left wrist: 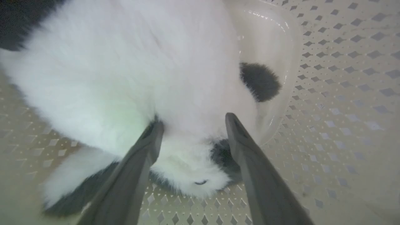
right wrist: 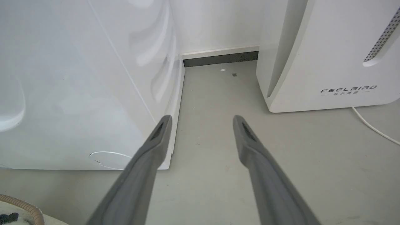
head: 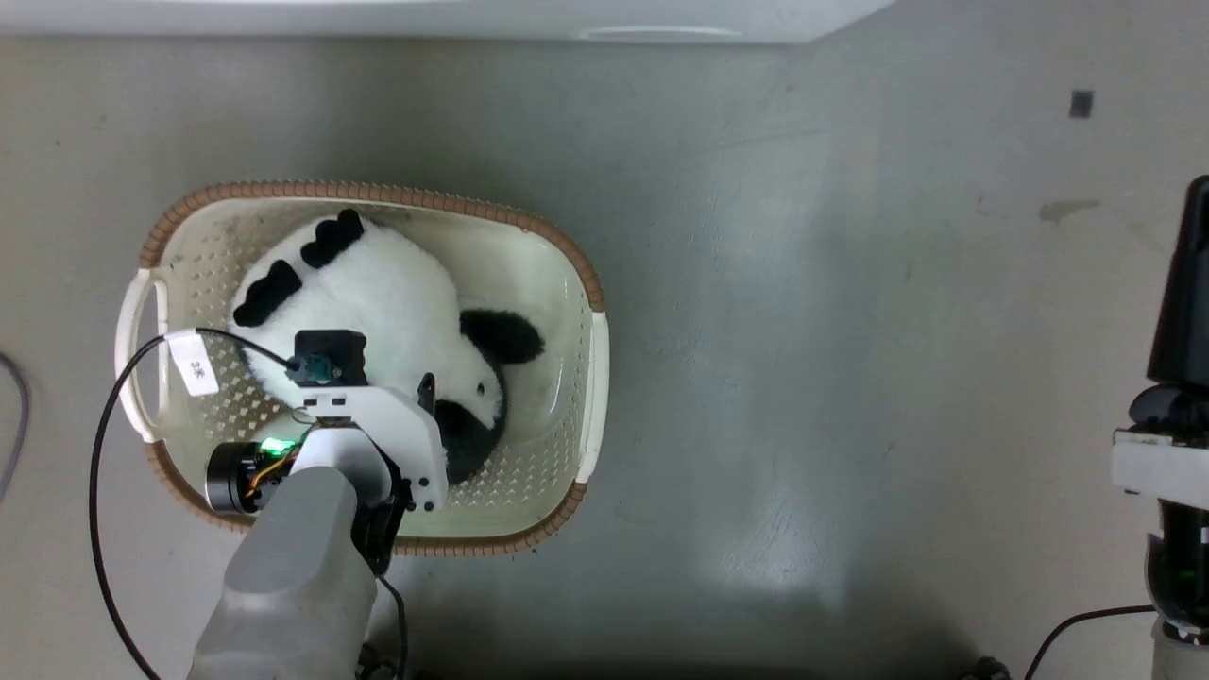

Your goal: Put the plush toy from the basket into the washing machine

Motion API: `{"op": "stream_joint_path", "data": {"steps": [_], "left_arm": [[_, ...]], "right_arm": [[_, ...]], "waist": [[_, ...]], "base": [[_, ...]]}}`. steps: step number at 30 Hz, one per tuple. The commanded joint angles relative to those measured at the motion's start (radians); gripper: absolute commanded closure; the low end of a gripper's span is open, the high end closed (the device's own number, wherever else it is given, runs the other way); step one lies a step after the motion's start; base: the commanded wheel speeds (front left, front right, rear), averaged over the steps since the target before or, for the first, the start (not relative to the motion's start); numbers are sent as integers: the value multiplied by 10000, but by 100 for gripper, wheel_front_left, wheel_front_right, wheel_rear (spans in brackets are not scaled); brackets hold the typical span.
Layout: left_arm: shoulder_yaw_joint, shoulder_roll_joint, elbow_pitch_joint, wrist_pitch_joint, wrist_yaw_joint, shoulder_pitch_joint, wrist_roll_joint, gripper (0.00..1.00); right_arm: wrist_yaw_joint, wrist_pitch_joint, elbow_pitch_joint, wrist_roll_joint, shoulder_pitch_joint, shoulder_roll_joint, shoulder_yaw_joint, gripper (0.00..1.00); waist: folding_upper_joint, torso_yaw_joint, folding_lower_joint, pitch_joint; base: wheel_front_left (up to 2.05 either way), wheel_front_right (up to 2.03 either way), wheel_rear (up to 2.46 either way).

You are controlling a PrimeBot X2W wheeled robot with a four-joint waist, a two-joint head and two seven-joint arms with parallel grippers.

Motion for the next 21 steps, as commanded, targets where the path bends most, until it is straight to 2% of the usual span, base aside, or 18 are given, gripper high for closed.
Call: {"op": "stream_joint_path", "data": {"steps": [1,21], "left_arm": [[-55,6,245,-64,-4,-295,-90,0],[-656,-24,2300,-240,-147,-1771,-850,0]], "right_arm": [[5,-96,-118,93,-242,-4,-71,0],[6,-512,-462,511,-843,-4,-533,0]], "waist": [[0,39,-1,167],[0,142,-1,1788]], "base": [[0,0,0],[0,0,0]]}}
